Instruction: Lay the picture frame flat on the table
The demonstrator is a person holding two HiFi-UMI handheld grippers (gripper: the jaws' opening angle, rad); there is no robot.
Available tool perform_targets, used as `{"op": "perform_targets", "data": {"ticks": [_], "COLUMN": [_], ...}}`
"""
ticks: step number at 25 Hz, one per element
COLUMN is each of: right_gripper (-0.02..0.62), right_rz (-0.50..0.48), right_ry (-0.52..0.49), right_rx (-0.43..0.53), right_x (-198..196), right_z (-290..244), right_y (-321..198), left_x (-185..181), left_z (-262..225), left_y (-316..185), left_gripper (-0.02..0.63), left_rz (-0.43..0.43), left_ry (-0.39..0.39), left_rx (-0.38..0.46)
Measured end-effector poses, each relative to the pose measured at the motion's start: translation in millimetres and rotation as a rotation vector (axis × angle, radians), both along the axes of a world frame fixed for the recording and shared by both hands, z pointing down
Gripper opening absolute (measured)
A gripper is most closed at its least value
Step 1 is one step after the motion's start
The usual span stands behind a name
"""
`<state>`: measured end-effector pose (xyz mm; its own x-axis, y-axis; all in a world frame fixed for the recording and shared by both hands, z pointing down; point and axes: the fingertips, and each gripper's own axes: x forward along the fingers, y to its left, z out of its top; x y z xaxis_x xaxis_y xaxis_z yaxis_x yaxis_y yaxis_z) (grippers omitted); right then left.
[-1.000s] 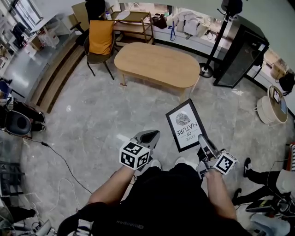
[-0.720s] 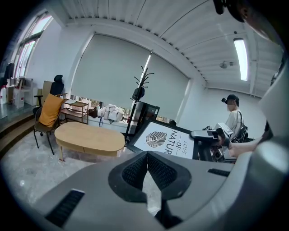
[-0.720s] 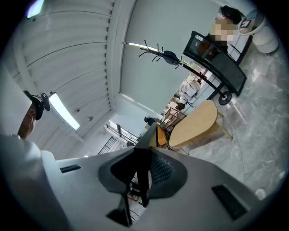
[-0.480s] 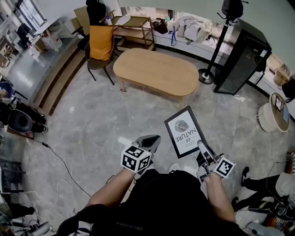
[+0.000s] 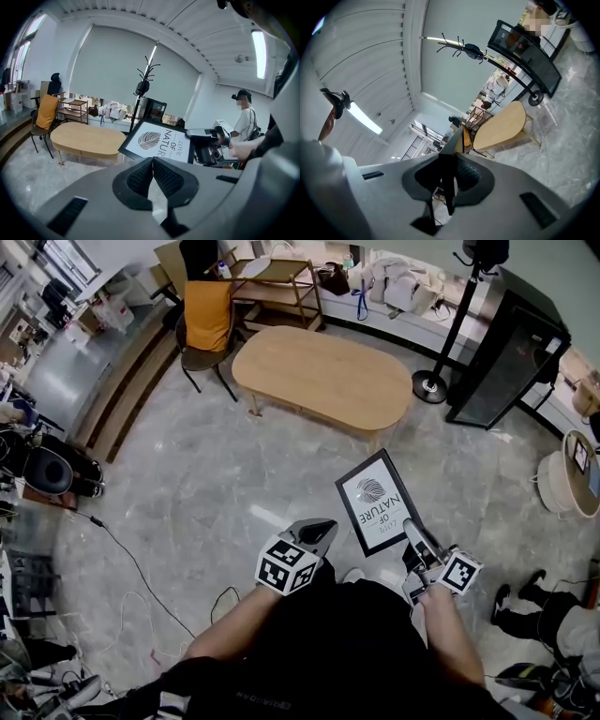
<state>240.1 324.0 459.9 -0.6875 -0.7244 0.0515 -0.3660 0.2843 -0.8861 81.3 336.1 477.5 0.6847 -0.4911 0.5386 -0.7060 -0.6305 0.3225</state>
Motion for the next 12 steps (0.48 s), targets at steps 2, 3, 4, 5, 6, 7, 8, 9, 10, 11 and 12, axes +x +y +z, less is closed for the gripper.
{"op": "perform_targets", "data": {"ticks": [2, 3, 4, 5, 6, 7, 8, 9, 10, 11, 12], "right_gripper": [0.048, 0.048, 0.048, 0.048, 0.048, 0.048, 0.048, 0.048, 0.048, 0.048, 0.048], "right_rz": [-0.008, -0.012, -0.016, -0.018, -0.016, -0.012, -0.006, -0.002, 0.002, 0.009, 0.016], "right_ry": [0.019, 0.028, 0.029, 0.025, 0.022, 0.025, 0.032, 0.041, 0.047, 0.056, 0.068], "right_rx": [-0.009, -0.008, -0.002, 0.003, 0.005, 0.004, 0.000, -0.006, -0.010, -0.018, -0.027], "right_x": [-1.2, -3.0, -6.3, -10.2, -14.1, -18.0, -22.0, -26.8, -32.4, -37.7, -42.7], "right_z": [3.3, 4.4, 4.7, 4.9, 5.7, 7.2, 8.9, 10.0, 9.9, 9.7, 9.7], "right_y": [-9.7, -16.4, -24.5, -33.7, -43.8, -54.6, -65.7, -77.2, -89.2, -101.6, -114.3], "left_x": [-5.4, -9.7, -14.4, -18.9, -23.0, -26.7, -30.3, -34.1, -38.1, -42.0, -45.8], "left_z": [-0.4, -1.0, -1.4, -1.2, -0.4, 1.0, 2.7, 4.0, 4.6, 4.1, 2.5], "left_y": [-11.3, -19.7, -29.8, -41.1, -53.0, -65.4, -78.1, -91.4, -105.6, -120.6, -136.4], "left_gripper": [0.005, 0.005, 0.005, 0.005, 0.005, 0.005, 0.005, 0.005, 0.005, 0.005, 0.005], "left_rz": [-0.008, -0.016, -0.025, -0.032, -0.036, -0.035, -0.031, -0.025, -0.019, -0.012, -0.005], "left_ry": [-0.008, -0.008, -0.005, -0.001, 0.004, 0.009, 0.013, 0.016, 0.019, 0.024, 0.030], "left_rx": [-0.007, -0.005, -0.002, 0.001, 0.002, 0.002, 0.000, -0.002, -0.003, -0.005, -0.006]}}
